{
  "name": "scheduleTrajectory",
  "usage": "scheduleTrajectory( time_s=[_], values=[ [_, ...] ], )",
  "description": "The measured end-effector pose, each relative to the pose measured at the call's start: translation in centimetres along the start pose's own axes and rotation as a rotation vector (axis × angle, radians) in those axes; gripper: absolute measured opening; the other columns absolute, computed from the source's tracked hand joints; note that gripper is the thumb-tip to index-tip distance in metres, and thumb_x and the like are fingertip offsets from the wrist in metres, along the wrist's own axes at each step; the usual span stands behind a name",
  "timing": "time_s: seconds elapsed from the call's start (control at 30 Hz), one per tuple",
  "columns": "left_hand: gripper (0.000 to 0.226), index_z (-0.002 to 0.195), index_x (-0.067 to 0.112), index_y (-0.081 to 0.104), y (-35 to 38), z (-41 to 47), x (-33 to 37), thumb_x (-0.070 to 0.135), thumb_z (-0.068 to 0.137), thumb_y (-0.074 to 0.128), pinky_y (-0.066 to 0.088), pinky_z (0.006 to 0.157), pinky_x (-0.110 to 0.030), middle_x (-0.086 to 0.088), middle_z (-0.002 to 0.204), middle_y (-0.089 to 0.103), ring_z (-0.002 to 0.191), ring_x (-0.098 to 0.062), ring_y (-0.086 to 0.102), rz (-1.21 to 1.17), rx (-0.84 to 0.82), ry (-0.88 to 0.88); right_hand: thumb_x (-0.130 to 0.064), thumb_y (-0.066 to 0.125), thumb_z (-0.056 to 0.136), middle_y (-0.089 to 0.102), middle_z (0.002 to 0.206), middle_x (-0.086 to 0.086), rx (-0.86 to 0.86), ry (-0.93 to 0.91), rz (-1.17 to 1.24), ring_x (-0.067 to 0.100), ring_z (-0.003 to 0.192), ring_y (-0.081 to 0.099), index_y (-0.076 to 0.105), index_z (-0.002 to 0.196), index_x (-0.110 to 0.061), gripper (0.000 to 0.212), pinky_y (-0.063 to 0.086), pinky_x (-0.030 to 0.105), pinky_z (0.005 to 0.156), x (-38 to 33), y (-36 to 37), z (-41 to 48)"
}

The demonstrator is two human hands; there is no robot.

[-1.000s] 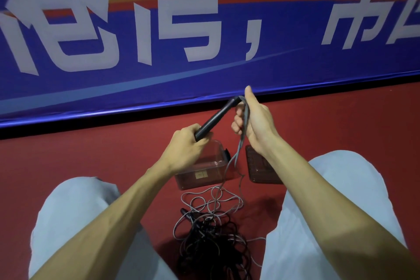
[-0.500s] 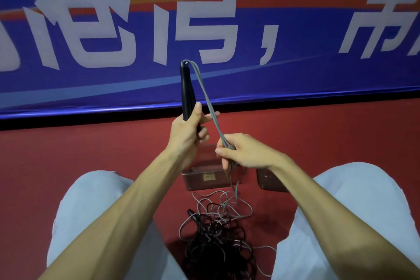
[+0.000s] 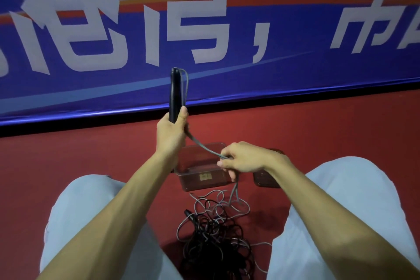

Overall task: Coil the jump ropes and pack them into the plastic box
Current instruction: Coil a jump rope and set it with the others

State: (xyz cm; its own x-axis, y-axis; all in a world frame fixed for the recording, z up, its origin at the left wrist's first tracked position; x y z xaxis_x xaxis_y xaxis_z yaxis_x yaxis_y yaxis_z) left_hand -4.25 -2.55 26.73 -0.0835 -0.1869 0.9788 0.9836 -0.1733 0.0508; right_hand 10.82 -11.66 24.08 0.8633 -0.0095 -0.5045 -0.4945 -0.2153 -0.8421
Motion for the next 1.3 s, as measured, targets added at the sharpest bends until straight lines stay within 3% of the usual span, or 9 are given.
scheduleTrajectory(
  time_s=[0.1,0.2,0.37,0.63,0.8,0.9,1.1,1.2,1.3],
  values=[
    [0.028,0.087,0.017,0.057,-0.8,0.4,0.4,0.043,0.095,0.058,0.035,0.058,-0.030,0.004,0.067,0.057,0.057,-0.011,0.050,0.514,0.024,0.153,-0.023,0.055,0.098,0.060,0.061,0.005,0.188,-0.082,0.104,0.014,0.055,0.064,0.066,0.084,-0.012,0.021,0.058,0.028,0.063,-0.6,-1.8,-0.3],
    [0.038,0.106,0.019,0.058,-0.3,0.3,0.1,0.054,0.090,0.059,0.038,0.066,-0.034,-0.002,0.082,0.063,0.075,-0.023,0.056,0.787,-0.067,0.176,-0.024,0.060,0.094,0.064,0.070,0.000,0.442,-0.209,0.039,0.006,0.062,0.059,0.070,0.088,-0.018,0.013,0.046,0.026,0.064,-1.3,-4.3,-1.4],
    [0.042,0.086,0.019,0.053,1.3,-0.3,-0.5,0.061,0.090,0.051,0.036,0.056,-0.034,0.001,0.070,0.058,0.068,-0.025,0.055,0.961,-0.342,0.160,-0.034,0.068,0.087,0.067,0.073,-0.012,0.618,-0.199,0.037,0.006,0.069,0.057,0.071,0.086,-0.027,0.008,0.046,0.033,0.068,-0.8,-5.6,-2.2],
    [0.065,0.058,0.013,0.034,3.0,-3.1,-0.1,0.069,0.082,0.010,0.030,0.054,-0.032,-0.003,0.055,0.038,0.053,-0.019,0.034,1.036,-0.679,0.163,-0.054,0.082,0.063,0.058,0.059,-0.008,0.806,-0.021,0.032,0.010,0.060,0.052,0.060,0.070,-0.022,0.040,0.040,0.027,0.056,-0.1,-6.5,-3.0],
    [0.062,0.072,0.014,0.052,3.3,-4.3,0.5,0.069,0.093,0.032,0.033,0.058,-0.032,0.001,0.063,0.043,0.057,-0.015,0.037,0.959,-0.817,0.304,-0.042,0.090,0.056,0.056,0.055,-0.009,0.677,0.005,0.269,0.002,0.049,0.042,0.065,0.068,-0.017,0.038,0.034,0.017,0.049,1.1,-6.5,-2.1],
    [0.046,0.069,0.014,0.045,3.4,-4.5,1.0,0.048,0.098,0.038,0.028,0.057,-0.032,0.005,0.063,0.037,0.057,-0.011,0.031,0.872,-0.802,0.327,-0.031,0.083,0.072,0.059,0.064,0.001,0.527,-0.032,0.585,0.007,0.056,0.047,0.068,0.073,-0.014,0.023,0.037,0.020,0.054,1.5,-6.1,-1.8],
    [0.046,0.065,0.008,0.049,2.7,-3.1,2.0,0.038,0.093,0.027,0.028,0.050,-0.032,0.007,0.048,0.042,0.044,-0.009,0.033,0.578,-0.557,0.290,-0.019,0.051,0.097,0.057,0.063,0.004,0.383,-0.007,1.300,0.012,0.053,0.052,0.062,0.078,-0.006,0.025,0.041,0.021,0.051,2.4,-5.3,-0.8],
    [0.050,0.079,0.004,0.064,2.4,-2.4,1.8,0.027,0.099,0.024,0.027,0.044,-0.025,0.005,0.050,0.043,0.044,-0.011,0.032,0.393,-0.474,0.166,-0.012,0.040,0.096,0.064,0.066,0.008,0.283,0.019,1.400,0.011,0.047,0.047,0.062,0.084,-0.004,0.026,0.030,0.017,0.041,1.2,-4.3,-0.8],
    [0.042,0.066,0.018,0.055,2.0,-1.9,1.7,0.017,0.096,0.025,0.020,0.042,-0.019,-0.001,0.053,0.040,0.044,-0.013,0.025,0.206,-0.354,0.048,-0.019,0.040,0.101,0.070,0.083,0.017,0.198,0.027,1.376,0.012,0.052,0.050,0.063,0.095,0.002,0.032,0.031,0.014,0.039,0.1,-3.5,-0.9]
  ],
)
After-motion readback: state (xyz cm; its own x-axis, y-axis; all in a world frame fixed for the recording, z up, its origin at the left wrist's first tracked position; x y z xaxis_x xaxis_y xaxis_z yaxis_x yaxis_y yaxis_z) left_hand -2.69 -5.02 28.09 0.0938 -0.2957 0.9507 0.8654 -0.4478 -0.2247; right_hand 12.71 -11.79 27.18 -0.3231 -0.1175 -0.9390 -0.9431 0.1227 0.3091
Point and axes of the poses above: each hand's wrist, its own z-axis towards the middle knuckle, its own y-axis out of the palm, x = y × z, the point moved 5 cm from there along z, towards the middle knuckle
